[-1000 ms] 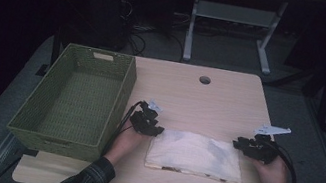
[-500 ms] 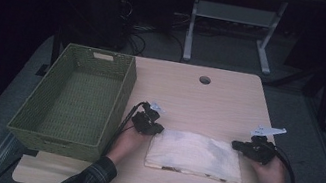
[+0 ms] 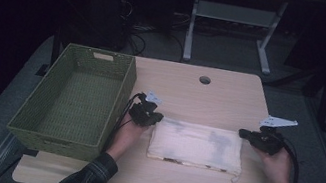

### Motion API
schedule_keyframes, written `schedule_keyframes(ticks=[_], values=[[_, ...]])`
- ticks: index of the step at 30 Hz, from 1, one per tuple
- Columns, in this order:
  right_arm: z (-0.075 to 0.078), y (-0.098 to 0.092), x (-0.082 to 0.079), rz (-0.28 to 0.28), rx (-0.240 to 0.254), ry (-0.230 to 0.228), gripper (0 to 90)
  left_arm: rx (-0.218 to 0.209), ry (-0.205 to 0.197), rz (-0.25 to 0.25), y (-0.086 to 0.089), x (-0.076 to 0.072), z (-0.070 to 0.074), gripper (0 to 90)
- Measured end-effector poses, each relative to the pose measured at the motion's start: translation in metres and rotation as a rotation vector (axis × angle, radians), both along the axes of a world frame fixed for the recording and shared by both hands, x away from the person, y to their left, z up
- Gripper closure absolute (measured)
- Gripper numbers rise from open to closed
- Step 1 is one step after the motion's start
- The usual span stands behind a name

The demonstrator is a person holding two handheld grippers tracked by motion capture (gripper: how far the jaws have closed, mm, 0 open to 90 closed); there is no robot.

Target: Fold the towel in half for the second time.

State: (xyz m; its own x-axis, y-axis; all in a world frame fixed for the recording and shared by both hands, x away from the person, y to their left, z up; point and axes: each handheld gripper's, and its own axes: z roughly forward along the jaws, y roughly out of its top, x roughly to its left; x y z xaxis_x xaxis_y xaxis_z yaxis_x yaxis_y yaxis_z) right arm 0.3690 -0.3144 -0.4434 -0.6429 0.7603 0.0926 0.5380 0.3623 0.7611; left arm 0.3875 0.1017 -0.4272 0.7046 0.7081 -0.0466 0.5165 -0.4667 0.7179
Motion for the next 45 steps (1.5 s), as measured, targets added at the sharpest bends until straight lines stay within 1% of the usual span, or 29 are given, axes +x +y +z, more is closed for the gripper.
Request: schedule_keyframes(ticks=[1, 4, 5, 7, 13, 16, 20, 24, 26, 27, 29, 30, 31, 32, 37, 38, 39, 41, 45], values=[[0.002, -0.001, 0.001, 0.002, 0.005, -0.015, 87.7, -0.002, -0.005, 0.003, 0.0, 0.0, 0.001, 86.1], [0.006, 0.0, 0.0, 0.004, 0.01, -0.027, 87.7, 0.007, -0.027, 0.009, 0.001, -0.002, 0.003, 86.1], [0.007, 0.001, -0.001, 0.005, 0.012, -0.031, 87.7, 0.006, -0.028, 0.01, 0.001, -0.003, 0.004, 86.1], [0.007, 0.002, -0.006, 0.011, -0.001, -0.036, 87.7, 0.006, -0.024, 0.004, 0.001, -0.006, 0.005, 86.1], [0.009, 0.002, -0.025, 0.034, -0.011, -0.046, 87.7, -0.006, -0.021, -0.024, 0.005, -0.023, 0.01, 86.1], [0.009, 0.002, -0.035, 0.041, -0.014, -0.052, 87.7, 0.016, -0.024, -0.046, 0.005, -0.033, 0.01, 86.0], [0.008, 0.003, -0.046, 0.055, -0.025, -0.054, 87.7, 0.02, -0.026, -0.05, 0.007, -0.044, 0.009, 86.0], [0.006, 0.004, -0.055, 0.07, -0.033, -0.055, 87.7, 0.025, -0.022, -0.06, 0.009, -0.052, 0.007, 86.1], [0.005, 0.005, -0.059, 0.075, -0.035, -0.051, 87.7, 0.015, -0.008, -0.06, 0.01, -0.056, 0.007, 86.1], [0.005, 0.005, -0.061, 0.077, -0.035, -0.047, 87.7, 0.021, -0.008, -0.064, 0.01, -0.058, 0.006, 86.0], [0.004, 0.005, -0.064, 0.085, -0.037, -0.048, 87.7, 0.013, 0.005, -0.063, 0.01, -0.062, 0.005, 86.1], [0.003, 0.006, -0.066, 0.089, -0.043, -0.05, 87.7, 0.023, 0.003, -0.071, 0.011, -0.063, 0.005, 86.0], [0.003, 0.007, -0.067, 0.089, -0.037, -0.042, 87.7, 0.012, 0.015, -0.067, 0.012, -0.066, 0.003, 86.1], [0.002, 0.007, -0.069, 0.095, -0.046, -0.044, 87.7, 0.017, 0.016, -0.076, 0.012, -0.067, 0.003, 86.0], [0.0, 0.007, -0.076, 0.101, -0.053, -0.035, 87.7, 0.012, 0.042, -0.091, 0.013, -0.077, -0.001, 86.1], [-0.001, 0.007, -0.078, 0.102, -0.057, -0.038, 87.7, 0.021, 0.044, -0.097, 0.013, -0.078, -0.002, 86.0], [-0.002, 0.007, -0.079, 0.105, -0.057, -0.035, 87.7, 0.028, 0.055, -0.102, 0.013, -0.08, -0.004, 86.0], [-0.004, 0.007, -0.081, 0.106, -0.063, -0.021, 87.7, 0.039, 0.072, -0.109, 0.012, -0.082, -0.009, 86.0], [-0.01, 0.009, -0.083, 0.116, -0.077, 0.002, 87.6, 0.06, 0.092, -0.123, 0.01, -0.084, -0.015, 86.0]])
